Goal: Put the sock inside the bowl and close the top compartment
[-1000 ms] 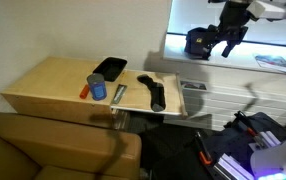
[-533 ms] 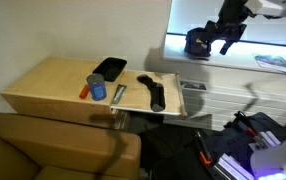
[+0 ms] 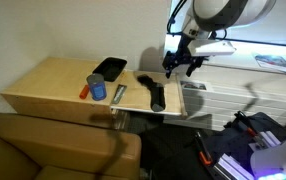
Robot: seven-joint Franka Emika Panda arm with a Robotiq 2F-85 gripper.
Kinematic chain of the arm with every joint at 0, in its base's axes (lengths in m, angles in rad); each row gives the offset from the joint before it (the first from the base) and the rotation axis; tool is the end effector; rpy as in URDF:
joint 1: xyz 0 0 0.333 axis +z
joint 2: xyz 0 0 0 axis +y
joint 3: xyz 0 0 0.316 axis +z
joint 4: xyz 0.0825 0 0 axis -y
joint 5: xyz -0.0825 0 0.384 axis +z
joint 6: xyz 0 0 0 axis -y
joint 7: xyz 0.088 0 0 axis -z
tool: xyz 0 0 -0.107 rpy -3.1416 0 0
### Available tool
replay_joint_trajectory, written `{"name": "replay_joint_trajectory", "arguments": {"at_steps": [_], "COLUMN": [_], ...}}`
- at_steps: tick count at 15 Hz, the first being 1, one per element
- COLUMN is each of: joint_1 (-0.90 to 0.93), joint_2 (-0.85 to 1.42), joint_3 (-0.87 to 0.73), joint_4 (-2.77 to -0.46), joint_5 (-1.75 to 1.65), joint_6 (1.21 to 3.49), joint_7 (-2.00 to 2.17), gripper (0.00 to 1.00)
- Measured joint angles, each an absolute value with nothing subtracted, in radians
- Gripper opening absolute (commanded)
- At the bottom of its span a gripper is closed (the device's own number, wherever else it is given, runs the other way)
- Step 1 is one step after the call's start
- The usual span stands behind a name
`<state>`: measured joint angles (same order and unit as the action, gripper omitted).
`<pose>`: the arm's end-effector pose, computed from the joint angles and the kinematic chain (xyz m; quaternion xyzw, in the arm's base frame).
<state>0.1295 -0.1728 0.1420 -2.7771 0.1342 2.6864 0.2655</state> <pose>0.3779 0.0983 0.2707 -0.9974 0.0565 -0.0341 0.0298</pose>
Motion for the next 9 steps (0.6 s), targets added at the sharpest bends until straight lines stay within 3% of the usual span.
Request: {"name": "replay_joint_trajectory", "arguments": {"at_steps": [4,9], "joint_1": [0.130,0.131], "joint_2": [-0.003,0.026], "joint_3": [0.182,0.174], "joint_4": [-2.726,-2.712], "joint_5": [0.065,0.057], "joint_6": [2.719,2.763], "joint_7": [0.395,0.411], "gripper": [1.00,1.00]}}
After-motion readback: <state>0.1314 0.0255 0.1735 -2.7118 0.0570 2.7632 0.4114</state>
